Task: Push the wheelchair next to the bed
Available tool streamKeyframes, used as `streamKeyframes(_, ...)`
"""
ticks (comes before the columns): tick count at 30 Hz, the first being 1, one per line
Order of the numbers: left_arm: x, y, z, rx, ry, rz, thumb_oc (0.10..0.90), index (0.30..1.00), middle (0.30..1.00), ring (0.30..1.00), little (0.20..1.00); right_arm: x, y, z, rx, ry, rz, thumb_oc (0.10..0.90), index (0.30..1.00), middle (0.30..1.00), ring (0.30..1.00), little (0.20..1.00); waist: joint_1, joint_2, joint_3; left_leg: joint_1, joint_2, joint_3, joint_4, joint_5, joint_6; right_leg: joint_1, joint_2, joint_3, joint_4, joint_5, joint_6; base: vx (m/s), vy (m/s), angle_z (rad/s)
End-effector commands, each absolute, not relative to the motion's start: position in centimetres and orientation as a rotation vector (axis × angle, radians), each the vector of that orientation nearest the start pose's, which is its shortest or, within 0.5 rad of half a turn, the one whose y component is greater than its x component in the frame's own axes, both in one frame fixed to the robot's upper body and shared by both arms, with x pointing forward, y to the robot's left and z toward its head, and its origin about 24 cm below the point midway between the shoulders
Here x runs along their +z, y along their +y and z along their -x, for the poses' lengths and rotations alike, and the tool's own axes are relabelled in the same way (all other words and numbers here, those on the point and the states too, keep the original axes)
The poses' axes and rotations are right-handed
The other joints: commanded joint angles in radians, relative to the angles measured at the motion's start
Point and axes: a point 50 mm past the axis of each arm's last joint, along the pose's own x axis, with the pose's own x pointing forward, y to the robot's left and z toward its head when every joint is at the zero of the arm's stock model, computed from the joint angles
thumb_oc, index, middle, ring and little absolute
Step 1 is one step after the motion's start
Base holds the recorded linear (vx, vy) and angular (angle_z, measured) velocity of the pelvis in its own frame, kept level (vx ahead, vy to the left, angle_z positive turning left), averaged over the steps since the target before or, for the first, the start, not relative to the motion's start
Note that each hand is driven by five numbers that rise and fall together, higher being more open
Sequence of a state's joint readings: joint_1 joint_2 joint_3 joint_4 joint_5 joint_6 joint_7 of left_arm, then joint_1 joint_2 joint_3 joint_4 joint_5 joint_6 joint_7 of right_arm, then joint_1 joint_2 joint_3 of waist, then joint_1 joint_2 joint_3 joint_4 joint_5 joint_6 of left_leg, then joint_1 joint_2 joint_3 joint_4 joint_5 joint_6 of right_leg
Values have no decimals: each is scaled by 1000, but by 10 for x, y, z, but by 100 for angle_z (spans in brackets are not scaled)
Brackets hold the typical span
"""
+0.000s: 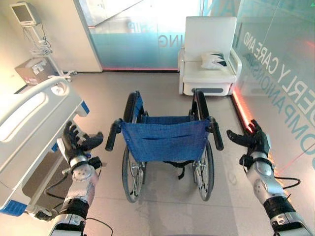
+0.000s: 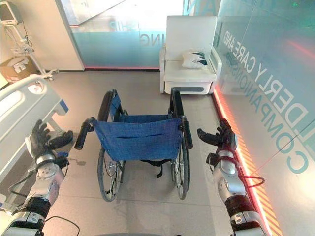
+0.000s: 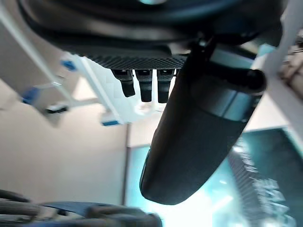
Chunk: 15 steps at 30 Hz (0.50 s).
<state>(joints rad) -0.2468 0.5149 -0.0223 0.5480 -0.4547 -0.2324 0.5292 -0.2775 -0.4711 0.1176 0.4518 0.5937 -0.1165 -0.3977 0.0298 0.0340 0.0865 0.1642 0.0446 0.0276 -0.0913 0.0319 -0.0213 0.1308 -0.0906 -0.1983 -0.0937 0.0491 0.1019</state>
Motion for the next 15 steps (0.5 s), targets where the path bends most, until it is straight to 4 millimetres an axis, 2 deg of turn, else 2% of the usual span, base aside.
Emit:
streamKeyframes(1,131,302,-310,550,-327,-214,800,900,900,900,900,123,-256,-319,-403,-270,-59,800,900,900,900,900,1,-36,-40,-35,-112,9,4,-22,48,25,22,4,6,10,-40,0,0,0)
streamKeyframes(6,147,293,-309,392,-354,-282,800,900,900,900,900,133,-238,-317,-242,-280,-16,800,900,900,900,900,4,-38,-36,-36,-110,12,4,-21,48,25,19,3,6,11,-37,0,0,0)
streamKeyframes(15,142,288,-294,234,-291,-359,800,900,900,900,900,132,-218,-305,-82,-287,-31,800,900,900,900,900,9,-38,-29,-37,-106,16,4,-21,50,25,17,3,6,8,-35,0,0,0)
